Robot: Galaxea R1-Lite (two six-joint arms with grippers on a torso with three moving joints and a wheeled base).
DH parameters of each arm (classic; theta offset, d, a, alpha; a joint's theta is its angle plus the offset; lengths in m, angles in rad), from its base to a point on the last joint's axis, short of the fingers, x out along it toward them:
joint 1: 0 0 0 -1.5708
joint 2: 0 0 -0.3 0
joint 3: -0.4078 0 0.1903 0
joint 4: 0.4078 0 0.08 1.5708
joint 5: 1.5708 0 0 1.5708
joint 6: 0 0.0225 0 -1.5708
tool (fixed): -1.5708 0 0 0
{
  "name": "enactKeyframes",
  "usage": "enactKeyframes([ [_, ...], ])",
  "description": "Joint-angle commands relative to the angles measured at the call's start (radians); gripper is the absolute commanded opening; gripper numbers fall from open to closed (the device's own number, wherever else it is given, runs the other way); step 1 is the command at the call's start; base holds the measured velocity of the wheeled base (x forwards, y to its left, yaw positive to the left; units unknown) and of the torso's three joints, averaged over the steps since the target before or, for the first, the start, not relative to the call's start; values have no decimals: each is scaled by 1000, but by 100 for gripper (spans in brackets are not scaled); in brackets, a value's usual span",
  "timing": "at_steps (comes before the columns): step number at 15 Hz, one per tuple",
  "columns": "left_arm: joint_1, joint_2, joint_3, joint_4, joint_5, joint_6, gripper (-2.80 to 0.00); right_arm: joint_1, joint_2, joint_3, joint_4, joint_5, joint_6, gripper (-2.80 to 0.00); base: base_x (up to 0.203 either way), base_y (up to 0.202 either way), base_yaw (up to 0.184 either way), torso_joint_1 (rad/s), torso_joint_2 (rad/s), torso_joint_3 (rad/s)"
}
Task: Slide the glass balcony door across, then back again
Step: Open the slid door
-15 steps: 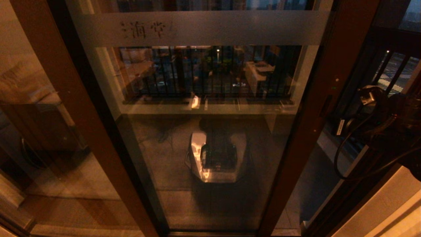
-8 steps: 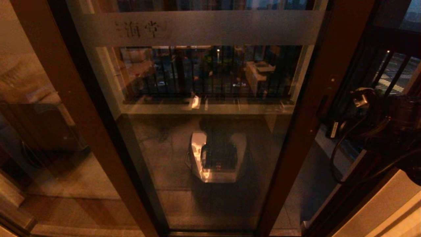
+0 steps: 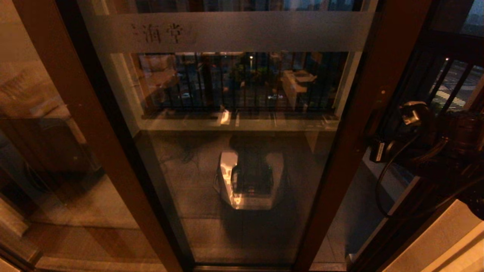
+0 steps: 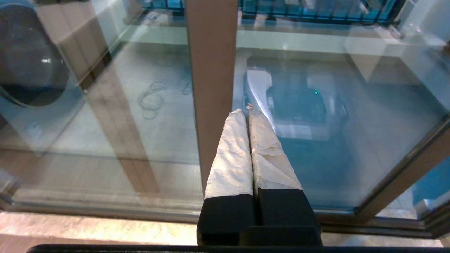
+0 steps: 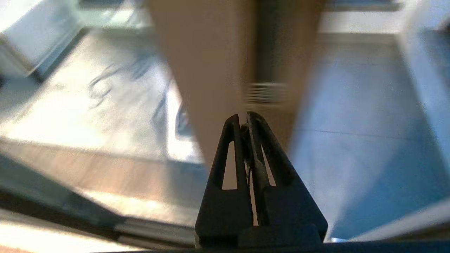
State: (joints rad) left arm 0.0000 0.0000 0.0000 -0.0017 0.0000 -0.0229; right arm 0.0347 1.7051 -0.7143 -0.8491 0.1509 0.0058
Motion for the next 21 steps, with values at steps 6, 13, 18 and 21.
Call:
enactKeyframes([
  [6,0,0,0,0,0,0,-280,-151,-186,55,3,24,-84,-280,0,0,0,0,0,0],
  [13,0,0,0,0,0,0,-280,-176,99,-120,14,28,-11,-280,0,0,0,0,0,0],
  [18,0,-1,0,0,0,0,-280,-165,214,-235,-16,27,97,-280,0,0,0,0,0,0],
  [21,0,-2,0,0,0,0,-280,-114,207,-213,-21,19,97,-280,0,0,0,0,0,0],
])
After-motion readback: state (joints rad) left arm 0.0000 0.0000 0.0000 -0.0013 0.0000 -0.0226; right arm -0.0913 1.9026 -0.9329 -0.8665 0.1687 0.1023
